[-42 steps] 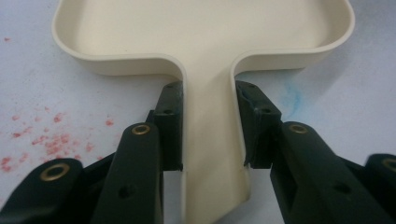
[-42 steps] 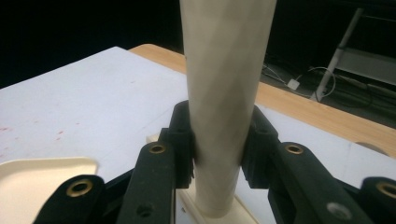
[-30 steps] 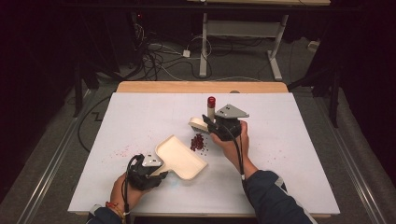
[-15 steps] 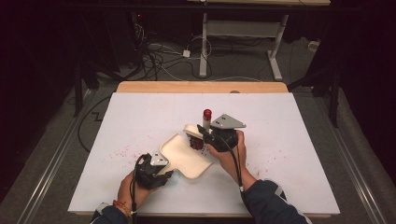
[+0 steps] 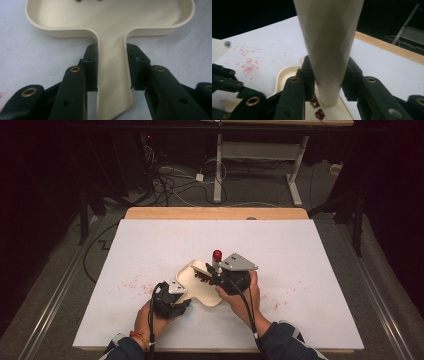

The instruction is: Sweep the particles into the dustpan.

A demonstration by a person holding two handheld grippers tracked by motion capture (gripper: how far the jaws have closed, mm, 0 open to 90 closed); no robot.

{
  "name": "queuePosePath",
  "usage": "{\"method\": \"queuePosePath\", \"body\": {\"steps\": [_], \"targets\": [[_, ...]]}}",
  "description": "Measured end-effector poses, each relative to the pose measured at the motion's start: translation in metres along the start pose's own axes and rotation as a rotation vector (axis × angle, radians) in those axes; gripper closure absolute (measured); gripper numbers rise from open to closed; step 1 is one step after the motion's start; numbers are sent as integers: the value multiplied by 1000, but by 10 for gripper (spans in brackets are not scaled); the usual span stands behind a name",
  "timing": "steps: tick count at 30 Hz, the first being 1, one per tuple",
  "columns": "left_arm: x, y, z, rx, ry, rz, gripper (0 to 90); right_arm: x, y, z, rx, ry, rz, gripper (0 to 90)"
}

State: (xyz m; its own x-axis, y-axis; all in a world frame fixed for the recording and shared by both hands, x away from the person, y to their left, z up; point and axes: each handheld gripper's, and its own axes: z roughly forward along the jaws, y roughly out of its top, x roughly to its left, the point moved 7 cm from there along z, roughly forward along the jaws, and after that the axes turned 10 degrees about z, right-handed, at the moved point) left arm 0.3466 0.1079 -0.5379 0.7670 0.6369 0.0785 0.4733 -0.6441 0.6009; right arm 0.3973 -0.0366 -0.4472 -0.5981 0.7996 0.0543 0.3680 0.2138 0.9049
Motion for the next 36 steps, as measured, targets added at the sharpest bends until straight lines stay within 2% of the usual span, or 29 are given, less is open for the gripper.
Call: {"method": "queuePosePath", "body": {"steps": [8, 12, 16, 20, 24, 25, 30, 31, 35, 36], "targets": [[6, 1, 3, -6, -8, -15, 625, 16, 0, -5, 10, 55, 0, 690], [7, 0, 3, -4, -12, -9, 625, 21, 1, -8, 6, 85, 8, 696], [6, 0, 2, -7, -9, 8, 629, 20, 2, -11, 2, 89, 9, 700], [6, -1, 2, -8, -21, 12, 633, 14, 6, -16, -12, 101, 32, 704], [6, -1, 1, -16, -19, 23, 633, 3, 14, -21, -50, 92, 43, 705], [6, -1, 1, -17, -20, 24, 633, -2, 19, -24, -65, 110, 64, 705], [10, -3, 1, -14, -45, 24, 633, -9, 29, -32, -94, 103, 63, 705], [10, -4, 0, -10, -49, 31, 633, -14, 34, -36, -113, 96, 63, 705], [11, -5, -2, -7, -56, 36, 633, -21, 38, -42, -124, 89, 66, 705], [11, -5, -2, -5, -59, 39, 633, -27, 40, -45, -122, 87, 65, 705]]}}
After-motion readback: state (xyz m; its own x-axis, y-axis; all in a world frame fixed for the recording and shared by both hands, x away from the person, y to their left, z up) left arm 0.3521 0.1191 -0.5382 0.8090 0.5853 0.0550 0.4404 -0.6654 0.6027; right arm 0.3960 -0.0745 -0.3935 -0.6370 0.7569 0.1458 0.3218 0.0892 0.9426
